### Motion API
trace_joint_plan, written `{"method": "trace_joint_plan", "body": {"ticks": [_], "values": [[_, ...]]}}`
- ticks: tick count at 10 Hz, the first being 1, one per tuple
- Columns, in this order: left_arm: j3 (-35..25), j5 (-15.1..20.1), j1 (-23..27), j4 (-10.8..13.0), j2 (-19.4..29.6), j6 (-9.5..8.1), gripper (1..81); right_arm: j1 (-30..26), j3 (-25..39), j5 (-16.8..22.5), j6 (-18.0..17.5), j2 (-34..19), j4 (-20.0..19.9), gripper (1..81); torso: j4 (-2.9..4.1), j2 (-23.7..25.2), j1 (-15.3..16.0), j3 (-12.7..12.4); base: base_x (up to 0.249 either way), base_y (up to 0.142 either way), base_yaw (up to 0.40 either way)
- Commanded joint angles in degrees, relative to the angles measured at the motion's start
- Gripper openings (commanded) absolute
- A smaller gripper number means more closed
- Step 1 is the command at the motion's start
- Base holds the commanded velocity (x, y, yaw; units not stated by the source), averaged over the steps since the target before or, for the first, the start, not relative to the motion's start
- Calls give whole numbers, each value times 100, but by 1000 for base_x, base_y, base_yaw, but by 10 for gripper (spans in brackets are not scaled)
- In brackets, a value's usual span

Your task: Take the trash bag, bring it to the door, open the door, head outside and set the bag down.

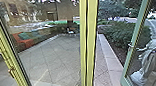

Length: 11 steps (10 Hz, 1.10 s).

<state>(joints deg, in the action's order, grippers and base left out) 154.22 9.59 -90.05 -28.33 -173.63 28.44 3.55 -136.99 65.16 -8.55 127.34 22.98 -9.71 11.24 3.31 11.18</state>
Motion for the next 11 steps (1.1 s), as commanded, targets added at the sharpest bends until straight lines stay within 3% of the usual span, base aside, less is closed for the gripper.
{"method": "trace_joint_plan", "body": {"ticks": [1, 3, 4, 7, 11], "values": [[-32, 509, 158, 3, -23, 39, 10, -280, -55, 735, 283, -136, -1128, 811, 0, 0, 0, 0, 0, 0, 0], [-32, 491, 185, 3, -14, 48, 10, 502, -38, 744, 729, -215, -2162, 811, 0, 0, 0, 0, 0, 0, 0], [-32, 491, 194, 12, -14, 48, 10, 853, -30, 693, 1183, -327, -2835, 811, 0, 0, 0, 0, 0, 0, 0], [-32, 447, 220, 12, 3, 48, 10, 1766, 110, 386, 1732, -592, -3667, 811, 0, 0, 0, 0, 0, 0, 0], [-32, 438, 264, 12, 12, 65, 10, 3252, 1095, -872, 1742, -848, -4047, 811, 0, 0, 0, 0, 0, 0, 0]]}}
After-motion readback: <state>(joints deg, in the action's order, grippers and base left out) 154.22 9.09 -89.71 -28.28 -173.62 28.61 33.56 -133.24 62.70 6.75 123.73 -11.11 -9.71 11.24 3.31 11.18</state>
